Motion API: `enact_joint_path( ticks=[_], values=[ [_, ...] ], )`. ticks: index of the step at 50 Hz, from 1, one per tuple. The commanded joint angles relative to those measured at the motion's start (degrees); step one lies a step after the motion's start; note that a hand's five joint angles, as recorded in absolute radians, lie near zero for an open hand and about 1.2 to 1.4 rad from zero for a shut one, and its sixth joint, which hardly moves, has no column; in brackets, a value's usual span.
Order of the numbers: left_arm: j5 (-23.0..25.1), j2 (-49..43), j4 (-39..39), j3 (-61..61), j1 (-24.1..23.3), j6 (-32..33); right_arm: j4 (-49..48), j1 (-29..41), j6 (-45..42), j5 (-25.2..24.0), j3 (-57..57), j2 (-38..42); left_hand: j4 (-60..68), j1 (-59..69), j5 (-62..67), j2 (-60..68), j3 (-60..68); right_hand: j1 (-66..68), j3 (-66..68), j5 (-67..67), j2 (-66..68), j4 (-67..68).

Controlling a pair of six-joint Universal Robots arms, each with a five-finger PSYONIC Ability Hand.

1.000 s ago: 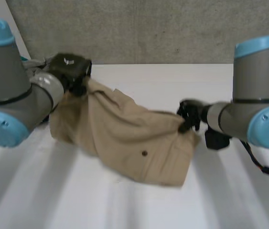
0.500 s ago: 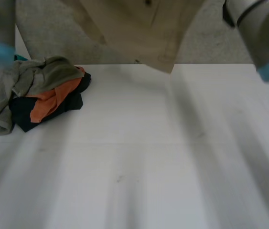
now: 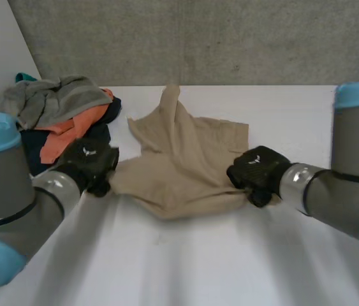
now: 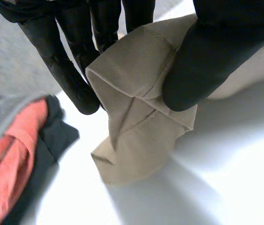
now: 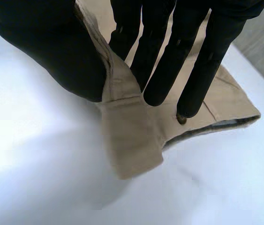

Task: Fold the laundry.

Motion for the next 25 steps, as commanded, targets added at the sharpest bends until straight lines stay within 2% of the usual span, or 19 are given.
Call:
enact_joint_path(
  ticks=[1,4,7,13,15,20,21,24,25],
  values=[
    [1.85,6.75,-21.64,-2.04,-1.07,3.41,19.04,-1.80,-12.19,3.82,4.04,-10.19,11.39,13.32,13.92,11.36,11.87,16.47,12.29,11.66,12.56,11.66],
    [3.78,6.14,-27.03,-2.04,-1.69,4.82,22.75,-1.98,-20.19,4.09,7.55,-10.47,11.39,13.32,13.92,11.36,11.87,16.47,12.29,11.66,12.56,11.66],
    [4.06,3.33,-24.76,0.06,-2.66,5.18,19.34,-0.66,-22.42,4.88,9.24,-7.57,11.39,13.32,13.92,11.36,11.87,16.47,12.29,11.66,12.56,11.66],
    [1.42,-6.42,-16.68,10.95,-2.66,5.62,8.27,1.36,-20.58,10.67,3.71,0.07,11.39,13.32,13.92,11.36,11.87,16.47,12.29,11.66,12.56,11.66],
    [-0.42,-9.93,-14.31,20.67,-2.92,6.14,1.87,1.98,-19.27,13.65,-4.34,3.06,11.39,13.32,13.92,11.36,11.87,16.47,12.29,11.66,12.56,11.66],
    [-2.18,-9.95,-8.51,36.96,-2.66,5.44,-12.54,1.72,-13.38,17.53,-19.92,4.30,11.39,13.32,13.92,11.36,11.87,16.47,12.29,11.66,12.56,11.66],
    [-2.97,-9.25,-4.84,41.42,-2.40,4.83,-19.01,1.45,-10.50,18.41,-23.86,4.30,11.39,13.32,13.92,11.36,11.87,16.47,12.29,11.66,12.56,11.66],
    [-5.08,-8.46,2.55,46.46,-1.52,3.34,-29.50,0.66,-6.88,18.77,-27.06,3.78,11.39,13.32,13.92,11.36,11.87,16.47,12.29,11.66,12.56,11.66],
    [-6.91,-8.02,7.80,48.74,-0.82,2.03,-36.93,0.23,-5.04,18.51,-28.11,3.08,11.39,13.32,13.92,11.36,11.87,16.47,12.29,11.66,12.56,11.66]
  ],
)
